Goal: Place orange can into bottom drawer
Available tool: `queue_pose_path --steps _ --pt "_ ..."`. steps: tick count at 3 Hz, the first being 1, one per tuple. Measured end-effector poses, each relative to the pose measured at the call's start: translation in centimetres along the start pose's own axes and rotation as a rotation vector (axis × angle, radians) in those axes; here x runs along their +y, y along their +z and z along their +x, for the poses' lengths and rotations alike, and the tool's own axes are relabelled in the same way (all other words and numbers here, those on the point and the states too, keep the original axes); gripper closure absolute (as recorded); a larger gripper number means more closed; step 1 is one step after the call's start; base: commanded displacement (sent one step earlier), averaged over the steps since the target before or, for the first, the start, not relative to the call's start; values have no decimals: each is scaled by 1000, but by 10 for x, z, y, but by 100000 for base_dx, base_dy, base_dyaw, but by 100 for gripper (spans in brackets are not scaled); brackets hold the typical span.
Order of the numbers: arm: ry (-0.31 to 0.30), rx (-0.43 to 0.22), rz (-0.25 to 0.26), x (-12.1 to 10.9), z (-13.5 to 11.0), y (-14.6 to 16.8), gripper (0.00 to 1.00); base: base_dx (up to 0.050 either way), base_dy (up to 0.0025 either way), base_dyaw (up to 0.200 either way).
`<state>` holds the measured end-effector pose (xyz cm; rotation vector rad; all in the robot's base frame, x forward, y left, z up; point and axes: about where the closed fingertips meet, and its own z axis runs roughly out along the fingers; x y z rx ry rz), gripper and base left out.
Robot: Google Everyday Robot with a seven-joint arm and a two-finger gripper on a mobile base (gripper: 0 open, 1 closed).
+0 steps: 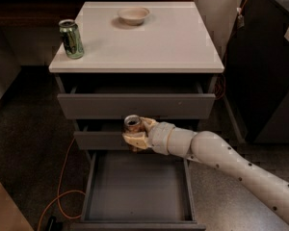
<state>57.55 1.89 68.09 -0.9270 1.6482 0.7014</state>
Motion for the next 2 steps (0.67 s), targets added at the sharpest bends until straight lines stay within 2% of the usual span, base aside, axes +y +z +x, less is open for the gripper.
queue_pose_path --steps 1,2 --pt "-9 -3 -18 6 48 8 100 0 0 0" --pt "-48 21 -59 10 97 18 100 0 0 0"
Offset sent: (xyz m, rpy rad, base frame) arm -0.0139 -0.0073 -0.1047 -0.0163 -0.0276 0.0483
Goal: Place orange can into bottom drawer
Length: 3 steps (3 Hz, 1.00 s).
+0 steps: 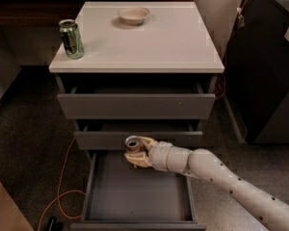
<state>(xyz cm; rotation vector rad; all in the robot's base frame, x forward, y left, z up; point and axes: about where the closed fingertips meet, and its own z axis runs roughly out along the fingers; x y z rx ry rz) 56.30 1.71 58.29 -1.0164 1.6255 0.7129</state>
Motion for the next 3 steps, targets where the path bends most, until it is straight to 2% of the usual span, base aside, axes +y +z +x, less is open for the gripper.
queue_pose_path --steps 2,3 --pt "10 16 1 0 8 2 100 0 0 0" --pt "29 40 -8 2 33 11 100 0 0 0"
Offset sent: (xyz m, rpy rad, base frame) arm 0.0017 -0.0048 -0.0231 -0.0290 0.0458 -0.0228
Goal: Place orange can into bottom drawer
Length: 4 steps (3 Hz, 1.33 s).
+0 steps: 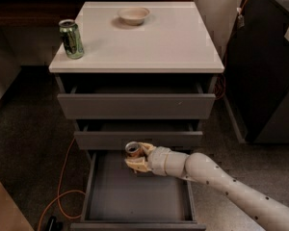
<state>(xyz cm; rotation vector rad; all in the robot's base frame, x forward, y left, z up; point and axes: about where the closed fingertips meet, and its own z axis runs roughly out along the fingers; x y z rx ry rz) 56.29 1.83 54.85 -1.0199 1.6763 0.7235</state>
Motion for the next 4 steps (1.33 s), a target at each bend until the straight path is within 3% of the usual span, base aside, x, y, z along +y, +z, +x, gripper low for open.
queue_pose_path --steps 2,4 --pt "1 -26 -33 2 64 22 100 0 0 0" --pt "12 -32 -129 14 133 49 100 0 0 0"
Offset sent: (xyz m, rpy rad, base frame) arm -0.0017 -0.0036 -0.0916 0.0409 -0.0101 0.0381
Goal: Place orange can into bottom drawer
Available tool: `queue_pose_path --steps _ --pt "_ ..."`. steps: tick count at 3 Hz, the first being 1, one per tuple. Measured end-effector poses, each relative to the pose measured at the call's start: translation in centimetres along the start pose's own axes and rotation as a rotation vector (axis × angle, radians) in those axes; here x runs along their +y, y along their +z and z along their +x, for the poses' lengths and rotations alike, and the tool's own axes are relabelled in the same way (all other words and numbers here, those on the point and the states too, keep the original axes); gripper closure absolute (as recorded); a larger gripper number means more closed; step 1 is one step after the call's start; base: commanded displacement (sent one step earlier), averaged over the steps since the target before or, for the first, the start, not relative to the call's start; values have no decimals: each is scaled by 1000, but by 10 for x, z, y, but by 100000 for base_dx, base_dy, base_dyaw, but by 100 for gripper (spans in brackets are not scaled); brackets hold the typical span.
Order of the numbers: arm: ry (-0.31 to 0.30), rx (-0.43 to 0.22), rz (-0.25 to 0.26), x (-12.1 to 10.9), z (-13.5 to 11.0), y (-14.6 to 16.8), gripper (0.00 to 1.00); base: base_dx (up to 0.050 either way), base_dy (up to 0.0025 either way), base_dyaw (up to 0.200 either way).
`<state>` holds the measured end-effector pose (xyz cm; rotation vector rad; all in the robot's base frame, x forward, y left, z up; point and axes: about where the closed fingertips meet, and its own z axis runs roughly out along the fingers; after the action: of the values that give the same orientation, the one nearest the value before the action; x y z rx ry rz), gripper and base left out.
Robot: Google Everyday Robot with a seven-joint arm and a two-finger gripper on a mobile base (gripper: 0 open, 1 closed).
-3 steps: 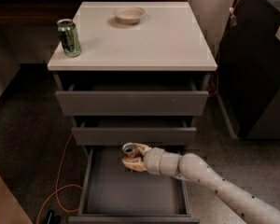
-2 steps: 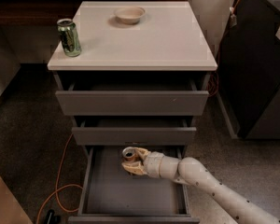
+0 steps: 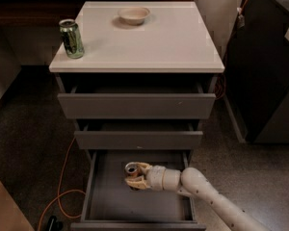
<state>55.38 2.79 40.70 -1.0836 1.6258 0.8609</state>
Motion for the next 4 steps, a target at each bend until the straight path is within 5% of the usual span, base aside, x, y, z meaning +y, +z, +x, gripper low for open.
queue_pose_path --steps 1,4 --pt "3 -8 -31 -4 46 23 100 0 0 0" --pt "-49 -104 -46 -42 130 84 100 0 0 0"
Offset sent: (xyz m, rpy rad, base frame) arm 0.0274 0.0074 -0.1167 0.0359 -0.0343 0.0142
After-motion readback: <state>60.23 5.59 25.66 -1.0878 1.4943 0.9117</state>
